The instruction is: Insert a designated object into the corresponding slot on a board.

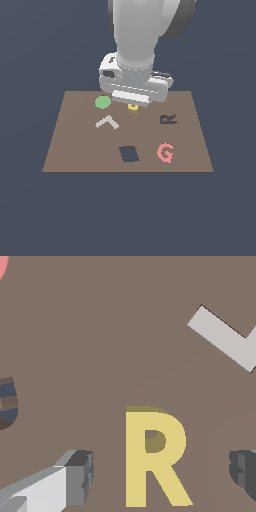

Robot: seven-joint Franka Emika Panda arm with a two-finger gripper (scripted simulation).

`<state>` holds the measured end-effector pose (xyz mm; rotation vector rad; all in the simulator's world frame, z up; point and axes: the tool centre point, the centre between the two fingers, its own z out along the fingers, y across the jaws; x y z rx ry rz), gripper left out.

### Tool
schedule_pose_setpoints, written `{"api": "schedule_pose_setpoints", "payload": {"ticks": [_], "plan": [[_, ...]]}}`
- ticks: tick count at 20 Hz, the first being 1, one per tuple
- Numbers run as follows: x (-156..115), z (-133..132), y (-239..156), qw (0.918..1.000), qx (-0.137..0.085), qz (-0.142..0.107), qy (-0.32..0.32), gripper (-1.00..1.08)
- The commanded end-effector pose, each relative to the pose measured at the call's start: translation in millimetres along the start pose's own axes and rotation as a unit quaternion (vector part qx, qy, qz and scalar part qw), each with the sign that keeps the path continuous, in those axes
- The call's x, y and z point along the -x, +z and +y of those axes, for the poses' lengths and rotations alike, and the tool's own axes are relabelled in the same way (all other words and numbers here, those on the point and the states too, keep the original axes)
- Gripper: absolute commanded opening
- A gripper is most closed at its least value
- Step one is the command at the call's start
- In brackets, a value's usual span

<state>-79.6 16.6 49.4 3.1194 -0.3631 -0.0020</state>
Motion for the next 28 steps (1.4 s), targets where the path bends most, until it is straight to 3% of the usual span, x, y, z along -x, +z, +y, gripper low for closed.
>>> {"api": "schedule_pose_setpoints", "payload": {"ticks": [1,18,19,28], "plan": [[1,0,2,1.0000,0.000,0.000,0.003,1.00],[-1,-1,20,1.0000,-0.001,0.001,-0.001,1.00],[-1,-1,20,1.0000,-0.001,0.001,-0.001,-1.00],[-1,-1,20,1.0000,-0.001,0.001,-0.001,-1.00]]}}
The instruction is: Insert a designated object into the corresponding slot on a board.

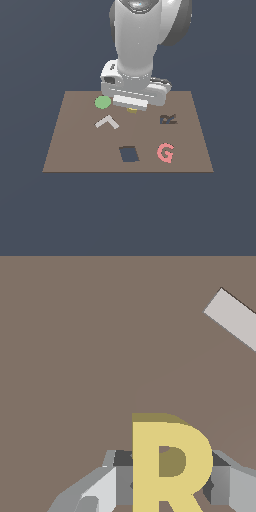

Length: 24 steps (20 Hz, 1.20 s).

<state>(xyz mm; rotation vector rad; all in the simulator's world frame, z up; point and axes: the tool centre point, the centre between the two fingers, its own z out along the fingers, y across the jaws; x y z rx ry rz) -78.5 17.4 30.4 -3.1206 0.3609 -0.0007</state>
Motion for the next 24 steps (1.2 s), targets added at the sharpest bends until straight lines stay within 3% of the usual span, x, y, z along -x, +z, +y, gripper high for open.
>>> {"api": "schedule_pose_setpoints", "payload": {"ticks": [1,16,24], "plan": [[0,0,0,1.0000,0.000,0.000,0.000,-1.00],[6,-12,-1,0.9980,0.000,0.000,0.063,-1.00],[12,-31,-2,0.9880,0.000,0.000,0.154,-1.00]]}}
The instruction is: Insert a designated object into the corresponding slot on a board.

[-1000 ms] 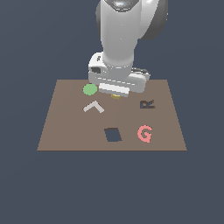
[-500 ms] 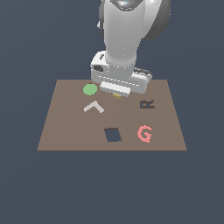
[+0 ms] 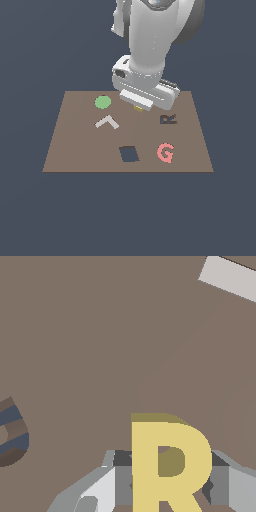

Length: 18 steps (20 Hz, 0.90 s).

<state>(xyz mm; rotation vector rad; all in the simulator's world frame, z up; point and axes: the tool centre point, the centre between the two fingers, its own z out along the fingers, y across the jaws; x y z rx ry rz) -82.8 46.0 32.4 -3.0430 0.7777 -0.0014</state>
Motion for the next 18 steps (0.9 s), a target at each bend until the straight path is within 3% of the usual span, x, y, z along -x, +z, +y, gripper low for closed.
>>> {"api": "schedule_pose_setpoints", "payload": {"ticks": [1,5,9,13,18], "plan": [[4,-7,-1,0.9994,0.000,0.000,0.034,-1.00],[9,-20,-2,0.9952,0.000,0.000,0.098,-1.00],[12,-35,-3,0.9860,-0.001,0.000,0.167,-1.00],[14,-50,-4,0.9719,-0.001,0.001,0.235,-1.00],[12,-69,-5,0.9477,-0.001,0.001,0.319,-1.00]]}}
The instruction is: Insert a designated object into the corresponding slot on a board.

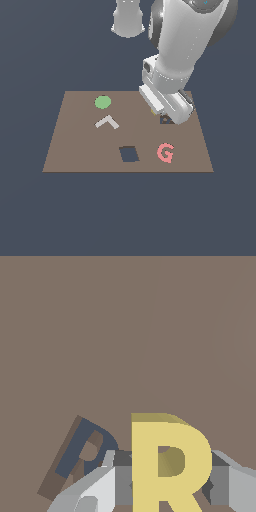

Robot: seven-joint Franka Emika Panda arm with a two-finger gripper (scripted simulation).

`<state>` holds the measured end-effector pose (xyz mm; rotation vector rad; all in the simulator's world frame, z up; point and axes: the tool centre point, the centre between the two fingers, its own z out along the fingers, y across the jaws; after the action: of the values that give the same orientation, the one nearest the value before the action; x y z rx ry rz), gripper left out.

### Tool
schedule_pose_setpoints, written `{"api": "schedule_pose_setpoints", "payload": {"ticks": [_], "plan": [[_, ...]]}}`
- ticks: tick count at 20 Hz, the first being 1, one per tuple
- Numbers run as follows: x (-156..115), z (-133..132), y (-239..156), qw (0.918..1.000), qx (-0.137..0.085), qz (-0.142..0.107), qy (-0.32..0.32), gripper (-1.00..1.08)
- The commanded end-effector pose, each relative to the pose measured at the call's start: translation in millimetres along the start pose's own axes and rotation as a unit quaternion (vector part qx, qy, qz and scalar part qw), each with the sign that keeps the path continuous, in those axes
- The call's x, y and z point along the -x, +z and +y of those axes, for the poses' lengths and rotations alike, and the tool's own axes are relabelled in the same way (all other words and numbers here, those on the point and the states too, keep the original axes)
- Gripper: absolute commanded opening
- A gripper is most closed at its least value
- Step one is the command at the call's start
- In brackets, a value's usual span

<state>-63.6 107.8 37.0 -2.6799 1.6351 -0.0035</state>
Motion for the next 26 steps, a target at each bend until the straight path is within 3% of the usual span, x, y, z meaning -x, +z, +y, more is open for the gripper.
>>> {"api": "schedule_pose_setpoints", "payload": {"ticks": [1,14,21,26], "plan": [[4,-8,-1,0.9991,0.000,0.000,0.043,-1.00],[10,-42,-3,0.9807,0.000,0.000,0.196,-1.00],[10,-50,-3,0.9729,0.000,0.001,0.231,-1.00],[10,-50,-3,0.9721,0.000,0.001,0.235,-1.00]]}}
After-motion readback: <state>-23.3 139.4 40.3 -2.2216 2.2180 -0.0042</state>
